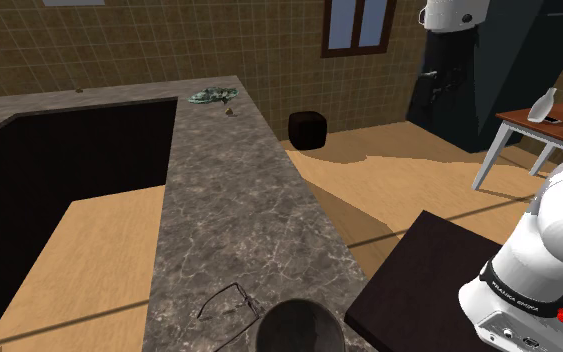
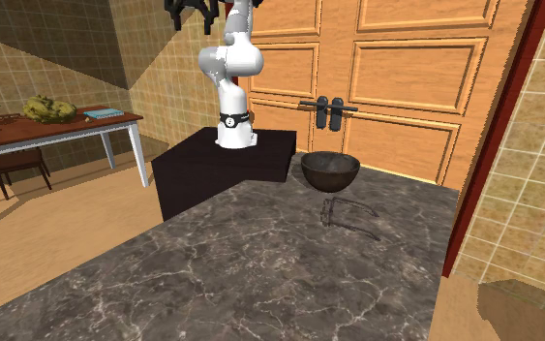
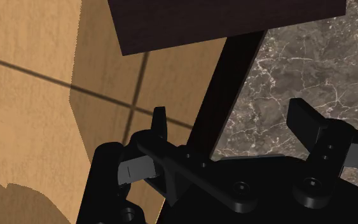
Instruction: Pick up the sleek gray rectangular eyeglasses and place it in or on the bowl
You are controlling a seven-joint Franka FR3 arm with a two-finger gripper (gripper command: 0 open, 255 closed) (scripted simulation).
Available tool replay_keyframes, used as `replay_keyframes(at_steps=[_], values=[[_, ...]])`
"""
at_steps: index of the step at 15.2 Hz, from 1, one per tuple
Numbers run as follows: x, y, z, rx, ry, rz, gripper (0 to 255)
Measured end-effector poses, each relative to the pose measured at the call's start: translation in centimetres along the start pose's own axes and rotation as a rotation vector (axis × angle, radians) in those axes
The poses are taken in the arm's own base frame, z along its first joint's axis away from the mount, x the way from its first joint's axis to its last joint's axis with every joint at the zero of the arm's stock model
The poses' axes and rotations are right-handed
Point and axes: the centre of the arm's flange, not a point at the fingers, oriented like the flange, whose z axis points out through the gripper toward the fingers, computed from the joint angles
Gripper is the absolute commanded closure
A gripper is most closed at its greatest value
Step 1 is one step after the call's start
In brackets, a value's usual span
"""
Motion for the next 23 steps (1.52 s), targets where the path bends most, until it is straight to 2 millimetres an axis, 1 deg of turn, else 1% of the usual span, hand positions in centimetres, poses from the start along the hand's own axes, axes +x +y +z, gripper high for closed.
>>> replay_keyframes(at_steps=[1,2,4,5,6,8,9,10,11,13,16,17,19,20,21,22,23], values=[[0.0,0.0,0.0,0.0,0.0,0.0,0],[0.2,-0.5,0.5,0.002,-0.001,0.001,0],[0.8,-1.9,1.9,0.007,-0.002,0.004,0],[1.1,-3.0,2.8,0.01,-0.003,0.006,0],[1.3,-3.9,3.2,0.014,-0.003,0.008,0],[1.9,-5.3,4.6,0.021,-0.004,0.012,0],[2.2,-6.5,5.6,0.024,-0.005,0.014,0],[2.6,-7.2,6.3,0.028,-0.006,0.016,0],[3.0,-8.3,6.9,0.031,-0.006,0.018,0],[3.3,-10.6,8.7,0.038,-0.008,0.023,0],[4.7,-13.1,10.6,0.05,-0.009,0.03,0],[5.1,-14.2,11.1,0.053,-0.01,0.031,0],[5.6,-16.4,12.7,0.06,-0.011,0.036,0],[6.1,-17.3,13.8,0.063,-0.012,0.038,0],[6.4,-18.0,14.6,0.067,-0.012,0.041,0],[6.5,-19.4,15.4,0.071,-0.013,0.042,0],[6.8,-20.2,16.0,0.075,-0.013,0.045,0]])
